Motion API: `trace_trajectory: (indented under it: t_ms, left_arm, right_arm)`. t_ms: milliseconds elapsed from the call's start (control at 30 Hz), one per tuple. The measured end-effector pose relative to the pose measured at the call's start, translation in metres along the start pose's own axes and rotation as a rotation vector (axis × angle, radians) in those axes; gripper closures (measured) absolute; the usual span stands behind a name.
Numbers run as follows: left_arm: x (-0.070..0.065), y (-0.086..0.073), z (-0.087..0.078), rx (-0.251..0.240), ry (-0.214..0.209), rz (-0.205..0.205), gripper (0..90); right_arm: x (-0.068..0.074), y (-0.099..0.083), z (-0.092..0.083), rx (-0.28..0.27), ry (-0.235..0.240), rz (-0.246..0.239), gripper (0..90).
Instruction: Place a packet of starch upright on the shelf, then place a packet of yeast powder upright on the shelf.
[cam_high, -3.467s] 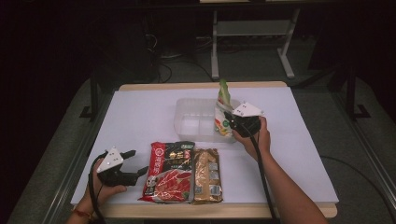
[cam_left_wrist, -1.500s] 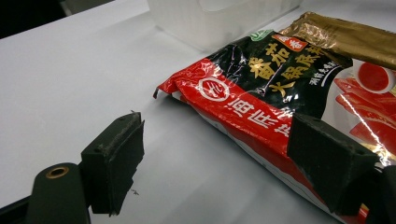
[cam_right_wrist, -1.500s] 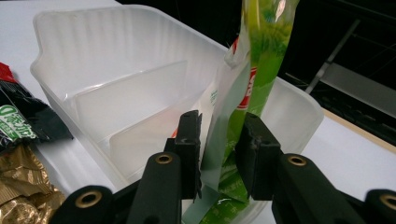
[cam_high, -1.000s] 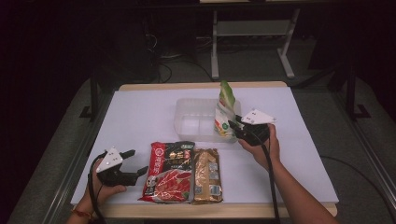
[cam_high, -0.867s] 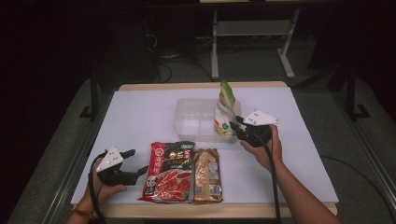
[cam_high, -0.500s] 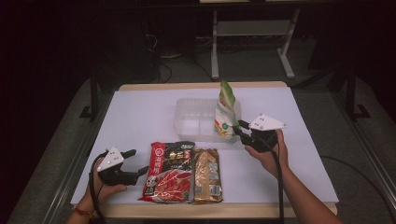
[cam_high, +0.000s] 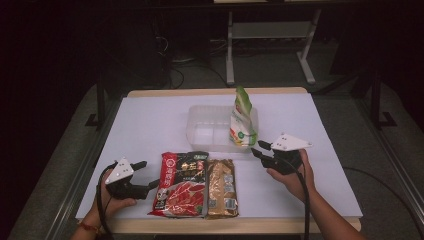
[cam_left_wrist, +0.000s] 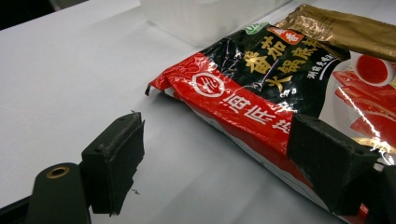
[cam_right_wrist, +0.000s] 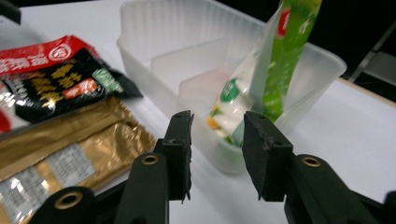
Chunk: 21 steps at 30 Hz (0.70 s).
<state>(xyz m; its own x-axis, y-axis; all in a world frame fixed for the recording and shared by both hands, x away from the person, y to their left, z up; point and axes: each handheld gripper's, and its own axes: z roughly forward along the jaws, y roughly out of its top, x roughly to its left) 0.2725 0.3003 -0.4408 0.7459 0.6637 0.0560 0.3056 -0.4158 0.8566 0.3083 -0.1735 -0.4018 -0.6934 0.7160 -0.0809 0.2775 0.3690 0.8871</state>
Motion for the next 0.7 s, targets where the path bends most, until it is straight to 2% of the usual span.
trace_trajectory:
  t_ms: [167,367,700]
  left_arm:
    - [0.0,0.0,-0.001,-0.003,0.0,-0.003,18.6]
    - [0.0,0.0,-0.001,-0.003,0.002,-0.002,18.6]
    - [0.001,-0.001,-0.004,-0.005,0.004,-0.006,18.6]
  right_arm:
    - [0.002,-0.009,-0.003,0.03,0.034,-0.003,57.8]
    - [0.002,-0.015,-0.002,0.038,0.066,0.016,53.7]
    - [0.006,-0.019,0.003,0.073,0.129,0.013,45.6]
